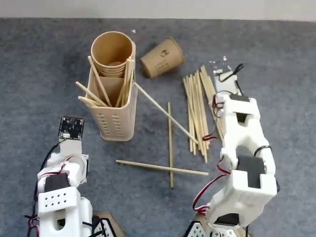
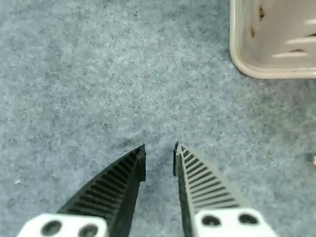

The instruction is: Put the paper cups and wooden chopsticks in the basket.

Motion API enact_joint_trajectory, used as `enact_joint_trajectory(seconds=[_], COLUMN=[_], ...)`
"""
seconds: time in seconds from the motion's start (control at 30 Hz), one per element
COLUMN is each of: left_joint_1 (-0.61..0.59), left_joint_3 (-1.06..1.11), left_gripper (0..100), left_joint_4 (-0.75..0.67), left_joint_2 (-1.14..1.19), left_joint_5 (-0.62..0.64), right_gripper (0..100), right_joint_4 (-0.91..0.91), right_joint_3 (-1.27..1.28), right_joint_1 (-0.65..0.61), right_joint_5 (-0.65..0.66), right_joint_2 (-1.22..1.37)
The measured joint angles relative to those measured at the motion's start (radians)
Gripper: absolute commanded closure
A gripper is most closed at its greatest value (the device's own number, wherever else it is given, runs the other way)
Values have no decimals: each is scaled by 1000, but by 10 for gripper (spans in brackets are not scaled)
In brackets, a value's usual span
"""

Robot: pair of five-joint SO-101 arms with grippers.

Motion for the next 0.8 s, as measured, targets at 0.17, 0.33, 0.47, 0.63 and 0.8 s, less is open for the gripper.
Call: enact_joint_trajectory(seconds=[0.17,0.33,0.47,0.63,0.8], left_joint_1=[0,0,0,0,0], left_joint_3=[0,0,0,0,0], left_gripper=[874,874,874,874,874], left_joint_4=[0,0,0,0,0], left_joint_2=[0,0,0,0,0], left_joint_5=[0,0,0,0,0], right_gripper=[882,971,991,995,995], right_joint_4=[-8,-9,-2,9,48], right_joint_3=[-5,-46,-75,-77,-72], right_joint_1=[6,14,37,57,41], right_joint_5=[37,40,40,40,-167], right_joint_2=[92,163,180,176,44])
